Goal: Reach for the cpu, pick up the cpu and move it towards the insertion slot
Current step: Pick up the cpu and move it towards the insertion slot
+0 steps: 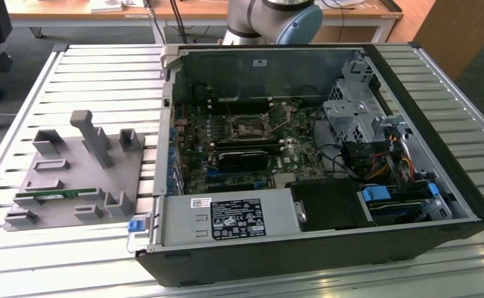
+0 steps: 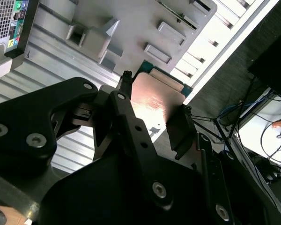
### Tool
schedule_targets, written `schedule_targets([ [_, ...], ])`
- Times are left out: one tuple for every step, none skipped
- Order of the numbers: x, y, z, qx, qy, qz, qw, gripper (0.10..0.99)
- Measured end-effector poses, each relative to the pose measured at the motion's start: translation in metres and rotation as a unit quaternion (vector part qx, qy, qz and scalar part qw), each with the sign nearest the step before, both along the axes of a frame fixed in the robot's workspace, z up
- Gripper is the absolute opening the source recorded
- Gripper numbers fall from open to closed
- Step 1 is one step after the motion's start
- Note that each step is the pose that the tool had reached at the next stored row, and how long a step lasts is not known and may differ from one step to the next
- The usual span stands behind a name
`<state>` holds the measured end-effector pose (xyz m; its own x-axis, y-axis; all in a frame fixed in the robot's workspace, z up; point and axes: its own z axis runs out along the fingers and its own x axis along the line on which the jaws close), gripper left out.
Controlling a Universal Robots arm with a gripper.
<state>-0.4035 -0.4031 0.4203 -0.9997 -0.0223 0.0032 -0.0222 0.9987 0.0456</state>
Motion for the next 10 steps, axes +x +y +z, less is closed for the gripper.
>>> schedule_targets([
  [0.0015,0.0000,0.0000,0.0000,0.0000,0.000,1.0000,0.541],
  [0.0030,0.0000,0.0000,0.0000,0.0000,0.000,1.0000,0.541],
  [0.0045,0.0000,0.0001,0.0000,0.0000,0.000,1.0000,0.541],
  [0.0061,0.0000,0.0000,0.0000,0.0000,0.000,1.0000,0.541],
  [0.0078,0.0000,0.0000,0.0000,0.0000,0.000,1.0000,0.541],
  [0.0096,0.0000,0.0000,0.0000,0.0000,0.000,1.0000,0.541],
  [0.0112,0.0000,0.0000,0.0000,0.0000,0.000,1.0000,0.541],
  [0.0129,0.0000,0.0000,0.0000,0.0000,0.000,1.0000,0.541],
  [0.0145,0.0000,0.0000,0.0000,0.0000,0.000,1.0000,0.541],
  [0.0163,0.0000,0.0000,0.0000,0.0000,0.000,1.0000,0.541],
])
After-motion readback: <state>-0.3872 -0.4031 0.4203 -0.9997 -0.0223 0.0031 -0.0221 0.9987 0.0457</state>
